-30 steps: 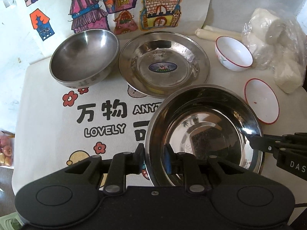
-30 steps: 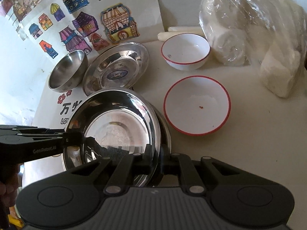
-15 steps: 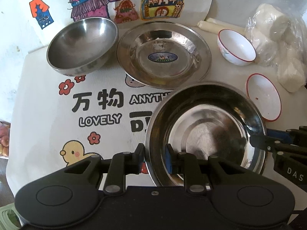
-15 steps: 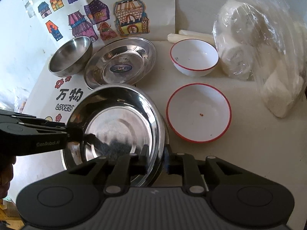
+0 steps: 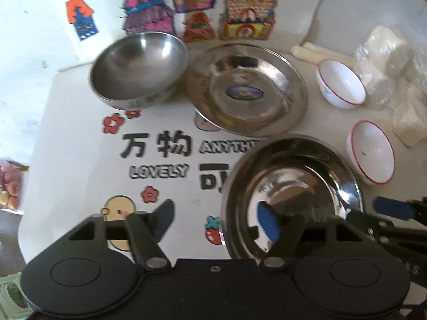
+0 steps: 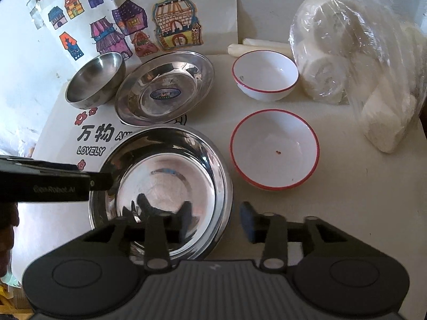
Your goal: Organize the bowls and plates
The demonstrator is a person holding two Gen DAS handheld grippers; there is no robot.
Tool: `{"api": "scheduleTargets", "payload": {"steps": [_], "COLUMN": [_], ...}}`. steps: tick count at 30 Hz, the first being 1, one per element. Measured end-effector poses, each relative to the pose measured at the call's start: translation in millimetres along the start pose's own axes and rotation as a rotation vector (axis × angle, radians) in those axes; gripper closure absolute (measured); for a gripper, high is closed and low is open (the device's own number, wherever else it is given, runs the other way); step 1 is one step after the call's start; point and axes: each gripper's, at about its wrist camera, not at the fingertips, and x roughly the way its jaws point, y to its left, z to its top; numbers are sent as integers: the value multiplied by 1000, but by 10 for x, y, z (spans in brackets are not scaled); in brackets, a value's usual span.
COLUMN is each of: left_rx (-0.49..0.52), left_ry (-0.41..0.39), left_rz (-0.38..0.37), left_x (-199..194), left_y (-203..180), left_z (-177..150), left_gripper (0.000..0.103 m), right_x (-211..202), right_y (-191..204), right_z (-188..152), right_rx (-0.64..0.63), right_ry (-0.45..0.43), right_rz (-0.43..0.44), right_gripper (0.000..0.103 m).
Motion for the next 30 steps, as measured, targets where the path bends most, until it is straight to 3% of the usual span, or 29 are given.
{"api": "scheduleTargets", "payload": {"steps": [6, 9, 18, 26, 30], "left_rx": [-35, -60, -185, -259, -254], "left_ry": [-49, -72, -95, -86, -48], "left_rz": [32, 24, 16, 1, 2], "left_x": [-52, -70, -12, 195, 375], "left_y": [175, 275, 531, 507, 450], "left_z": [29, 64, 257, 515, 615], "left_gripper": [7, 1, 1, 1, 1], "right_x": [-126, -180, -246, -40, 135], "right_y": [-18, 3, 5, -15, -91], "right_z": [-42, -56, 99, 471, 681], "right_rx": [15, 18, 31, 81, 175], "right_ry": [-41, -64, -147, -163, -130], "right_rz": [43, 75, 118, 159, 227], "right_gripper": [9, 1, 0, 0, 0]}}
